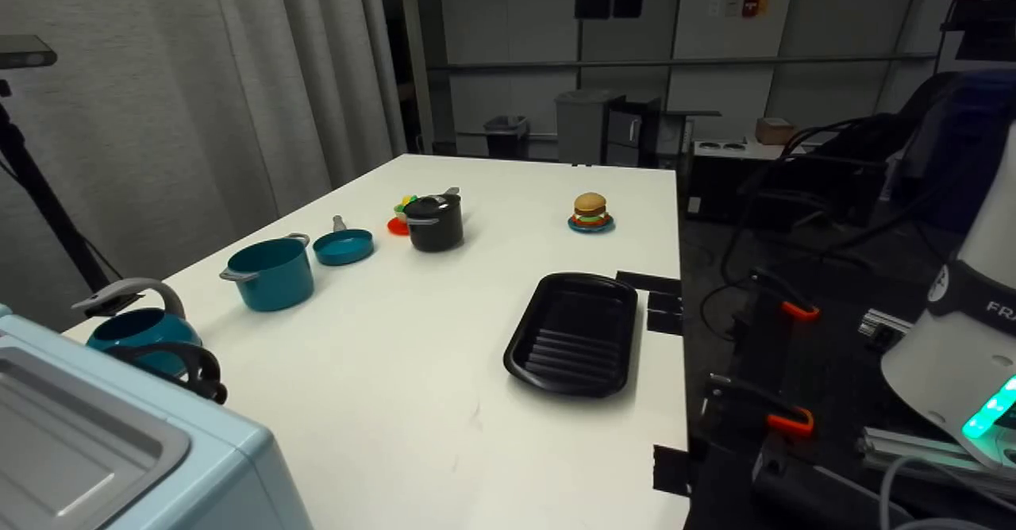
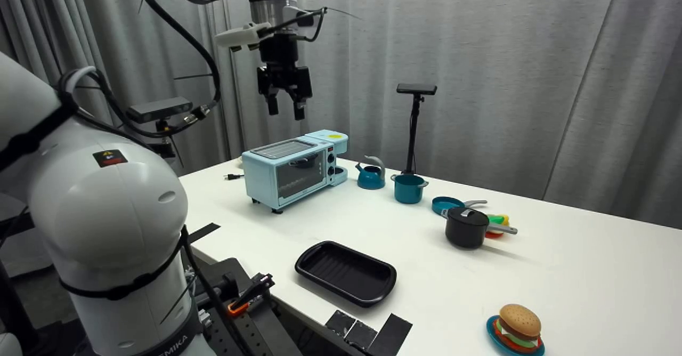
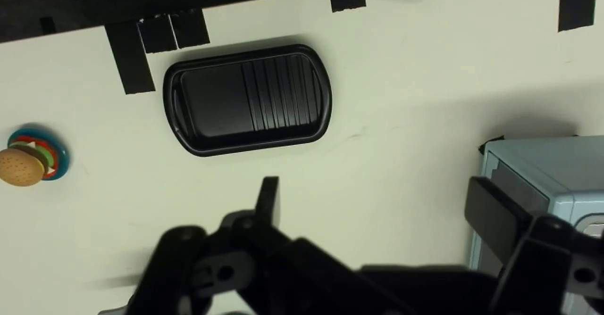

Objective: Take the lid off the black pot and put it on the table

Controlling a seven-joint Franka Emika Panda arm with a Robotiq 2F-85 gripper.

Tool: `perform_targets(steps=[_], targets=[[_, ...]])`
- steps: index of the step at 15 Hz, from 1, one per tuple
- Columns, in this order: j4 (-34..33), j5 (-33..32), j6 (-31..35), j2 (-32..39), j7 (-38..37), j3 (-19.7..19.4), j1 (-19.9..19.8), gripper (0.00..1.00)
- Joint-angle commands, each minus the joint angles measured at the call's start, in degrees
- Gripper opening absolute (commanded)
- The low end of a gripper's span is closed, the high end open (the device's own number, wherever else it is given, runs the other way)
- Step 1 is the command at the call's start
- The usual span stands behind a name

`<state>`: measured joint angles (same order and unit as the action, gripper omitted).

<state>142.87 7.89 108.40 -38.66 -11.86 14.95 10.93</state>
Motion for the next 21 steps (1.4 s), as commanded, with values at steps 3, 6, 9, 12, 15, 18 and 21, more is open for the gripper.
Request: perform_targets(steps=[3,6,9,12,15,18,21], targets=[[-2.92,-2.05,1.4,5.6,3.84,-3.92,-2.09,1.0],[-5.24,-3.58,1.07,8.78,7.13,-6.94,-3.46,1.0],[-8.22,-4.63,0.91,12.23,11.04,-10.09,-4.72,1.0],[-11.82,-5.54,0.3,15.35,15.33,-13.14,-6.19,1.0],[-15.11,-5.62,1.35,19.2,18.33,-15.29,-7.36,1.0],[-17.4,-5.44,3.59,23.17,19.88,-16.03,-7.96,1.0],[-18.75,-5.37,6.17,26.85,19.96,-15.94,-8.16,1.0]])
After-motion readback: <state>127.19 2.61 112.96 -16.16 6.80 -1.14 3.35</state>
